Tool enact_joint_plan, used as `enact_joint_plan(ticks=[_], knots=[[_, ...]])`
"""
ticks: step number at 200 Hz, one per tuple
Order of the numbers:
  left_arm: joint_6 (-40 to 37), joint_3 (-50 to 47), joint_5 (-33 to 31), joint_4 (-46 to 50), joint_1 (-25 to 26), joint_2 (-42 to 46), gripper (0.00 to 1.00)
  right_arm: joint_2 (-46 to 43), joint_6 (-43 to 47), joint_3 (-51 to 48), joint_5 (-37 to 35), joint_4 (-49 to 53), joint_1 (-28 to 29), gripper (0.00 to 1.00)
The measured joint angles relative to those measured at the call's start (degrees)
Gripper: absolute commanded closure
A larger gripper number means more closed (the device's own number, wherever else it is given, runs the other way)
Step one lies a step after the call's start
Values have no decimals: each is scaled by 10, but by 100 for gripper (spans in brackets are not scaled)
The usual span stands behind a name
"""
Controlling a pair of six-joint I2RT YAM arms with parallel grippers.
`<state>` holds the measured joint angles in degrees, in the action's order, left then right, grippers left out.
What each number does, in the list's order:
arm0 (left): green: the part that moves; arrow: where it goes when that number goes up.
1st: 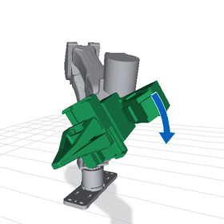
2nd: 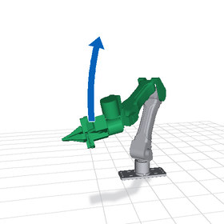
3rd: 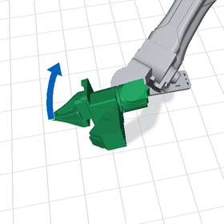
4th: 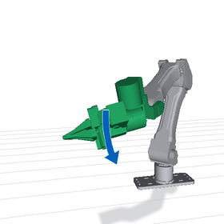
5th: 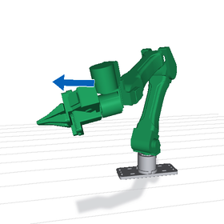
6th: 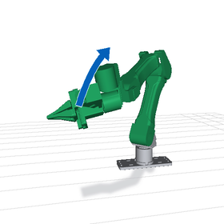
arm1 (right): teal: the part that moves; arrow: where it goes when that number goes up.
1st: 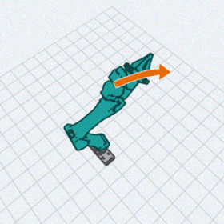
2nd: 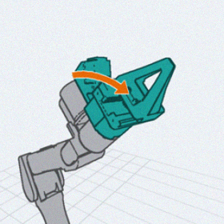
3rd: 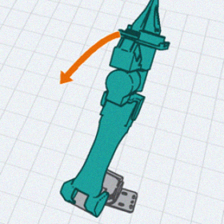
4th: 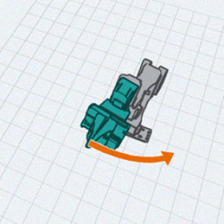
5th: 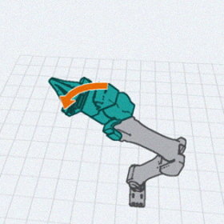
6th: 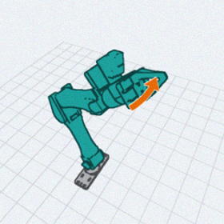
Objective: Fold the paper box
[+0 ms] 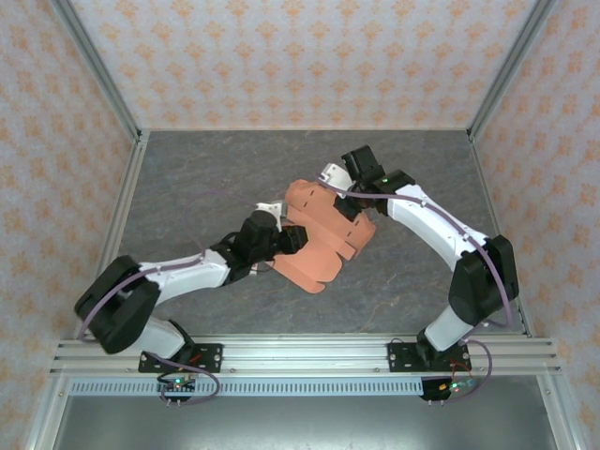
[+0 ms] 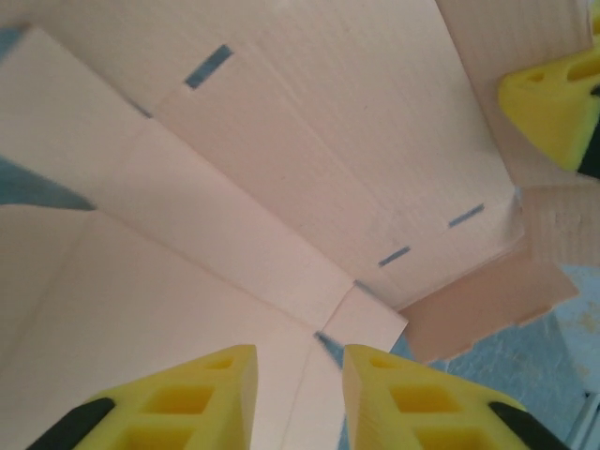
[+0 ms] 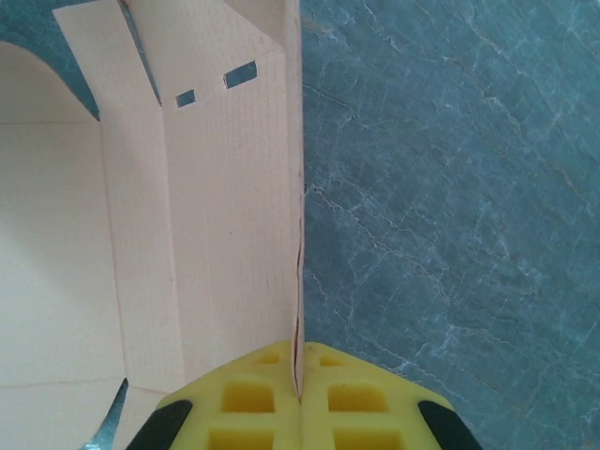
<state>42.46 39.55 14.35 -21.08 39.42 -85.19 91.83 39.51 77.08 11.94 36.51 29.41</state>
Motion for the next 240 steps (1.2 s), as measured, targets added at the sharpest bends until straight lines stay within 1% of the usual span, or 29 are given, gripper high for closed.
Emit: enact_joint_plan(ticks=[34, 67, 106, 136, 215, 240], knots=[[39, 57, -13, -68, 7, -99, 81, 9, -24, 5, 7, 4, -1, 100], [58, 99, -18, -88, 11, -163, 86, 14, -38, 10, 10, 10, -7, 100], [69, 117, -20, -92, 15, -199, 89, 22, -48, 17, 10, 17, -10, 100], [72, 122, -27, -90, 15, -222, 89, 31, -55, 24, 10, 21, -10, 100], [72, 123, -45, -53, 15, -236, 90, 45, -56, 26, -4, 22, -10, 100], [72, 137, -48, -49, 15, -254, 91, 49, -56, 27, -3, 23, -10, 100]])
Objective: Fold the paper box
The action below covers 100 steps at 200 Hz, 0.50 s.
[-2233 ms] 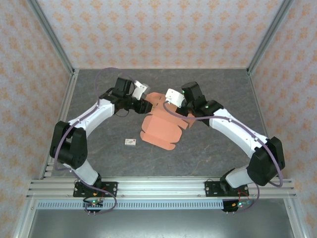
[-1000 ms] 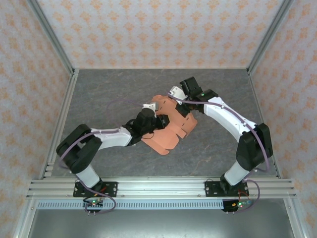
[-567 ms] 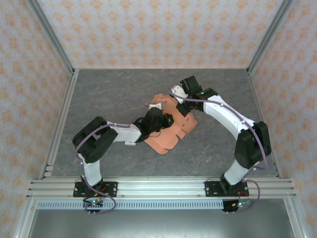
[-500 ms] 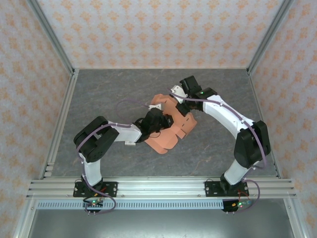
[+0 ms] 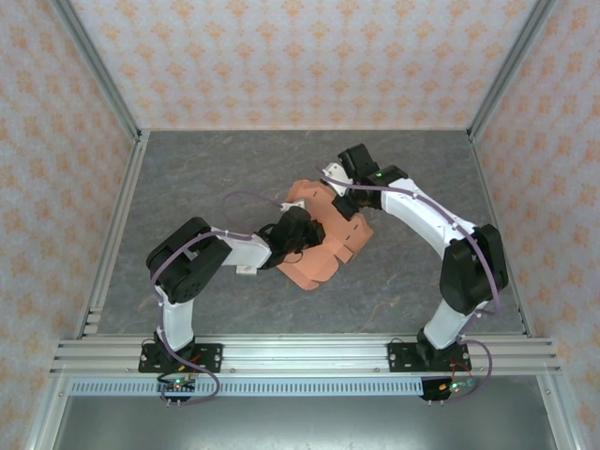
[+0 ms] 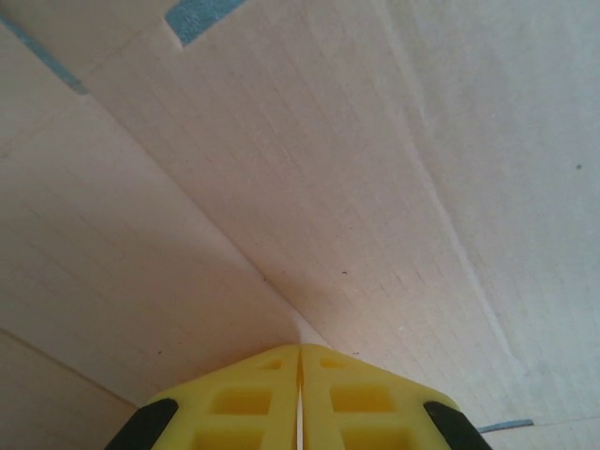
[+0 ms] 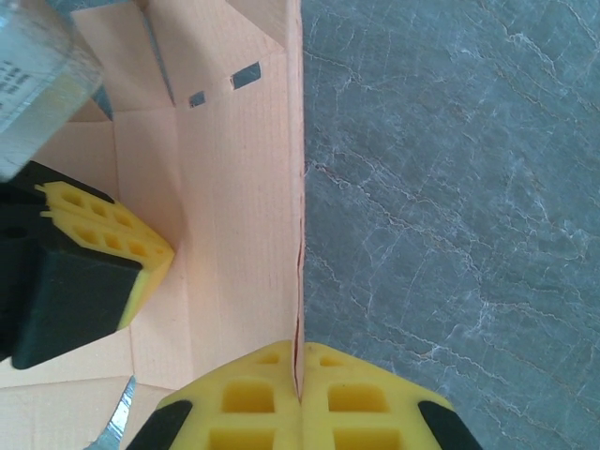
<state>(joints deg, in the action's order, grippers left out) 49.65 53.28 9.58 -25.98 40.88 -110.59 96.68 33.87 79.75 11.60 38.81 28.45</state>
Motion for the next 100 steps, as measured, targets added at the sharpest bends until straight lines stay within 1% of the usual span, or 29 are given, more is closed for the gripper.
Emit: enact_joint_plan(ticks=[47, 100], knots=[[0, 17, 0, -2, -2, -27, 91, 17, 0, 0, 0, 1, 0, 100], [15, 20, 0, -21, -2, -42, 95, 29, -12, 6, 3, 2, 0, 100]])
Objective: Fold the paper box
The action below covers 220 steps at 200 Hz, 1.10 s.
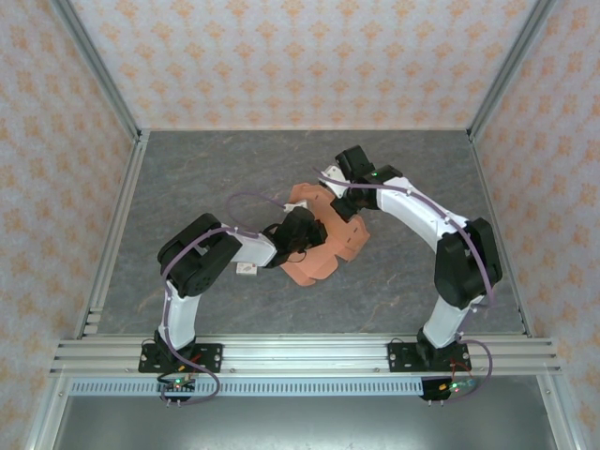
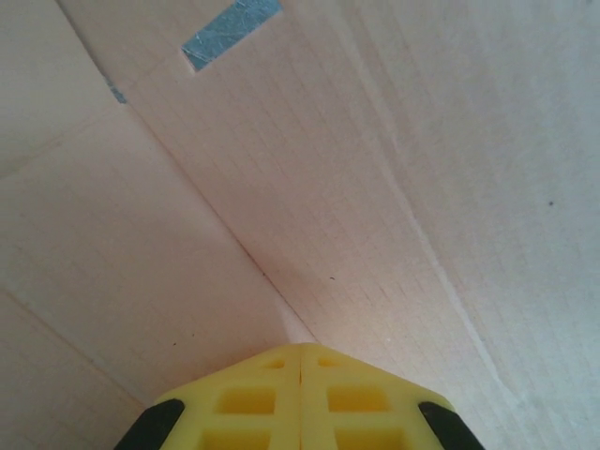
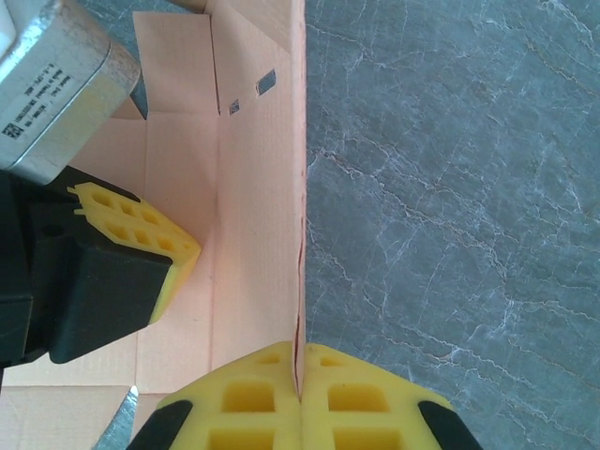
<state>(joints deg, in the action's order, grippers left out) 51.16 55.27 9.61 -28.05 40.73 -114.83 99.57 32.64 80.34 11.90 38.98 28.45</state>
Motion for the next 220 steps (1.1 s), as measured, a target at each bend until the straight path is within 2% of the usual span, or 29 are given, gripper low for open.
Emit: enact_joint_plan(ticks=[47, 130, 193, 220], knots=[[15, 0, -4, -23, 1, -10, 99, 11, -25, 14, -19, 1, 14, 100], [35, -18, -18, -72, 2, -16, 100, 13, -89, 21, -64, 9, 88, 100], [40, -25, -30, -86, 4, -16, 100, 13, -95, 15, -96, -1, 91, 100], [34, -32, -31, -74, 5, -5, 96, 13, -79, 14, -115, -8, 90, 100]])
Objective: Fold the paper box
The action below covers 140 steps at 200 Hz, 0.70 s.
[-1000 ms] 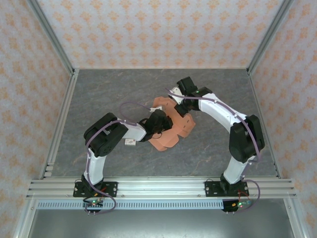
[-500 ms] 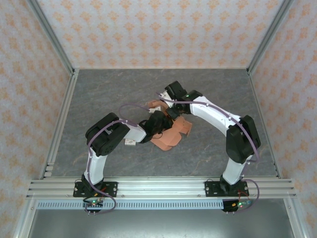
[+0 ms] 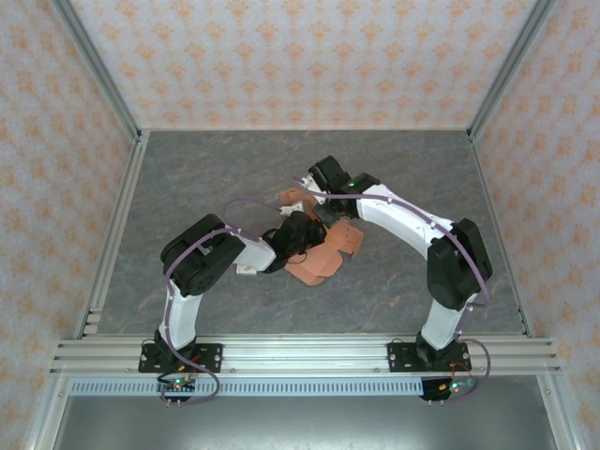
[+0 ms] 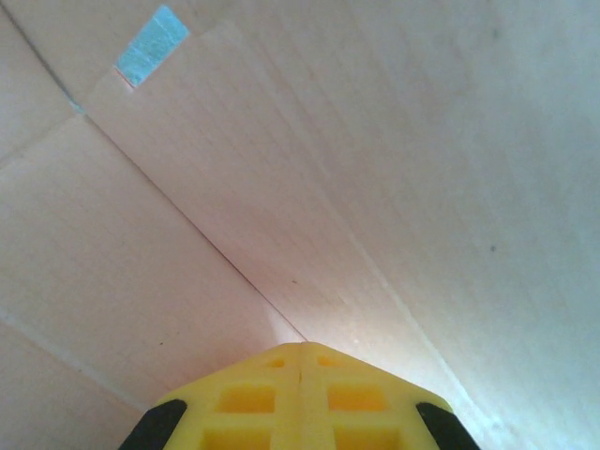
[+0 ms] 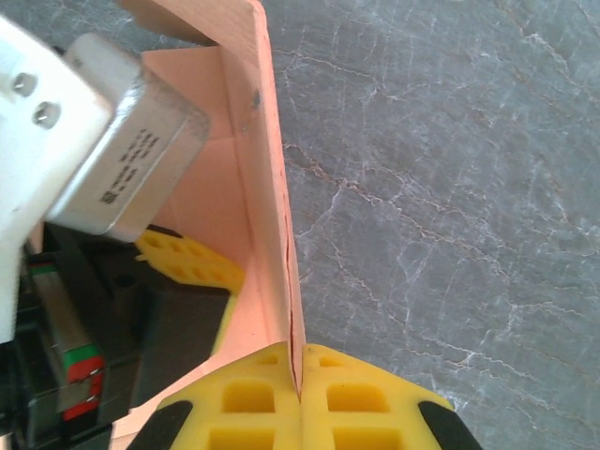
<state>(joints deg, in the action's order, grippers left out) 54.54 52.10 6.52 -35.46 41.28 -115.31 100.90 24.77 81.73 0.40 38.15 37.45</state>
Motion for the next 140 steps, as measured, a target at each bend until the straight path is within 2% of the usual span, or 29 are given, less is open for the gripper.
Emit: enact_joint_plan(ticks=[116, 140], knots=[[-6, -60, -1, 52, 0, 82, 77, 7, 90, -16, -75, -44, -2, 100], [-11, -73, -2, 67, 0, 104, 76, 7, 116, -16, -80, -47, -2, 100]])
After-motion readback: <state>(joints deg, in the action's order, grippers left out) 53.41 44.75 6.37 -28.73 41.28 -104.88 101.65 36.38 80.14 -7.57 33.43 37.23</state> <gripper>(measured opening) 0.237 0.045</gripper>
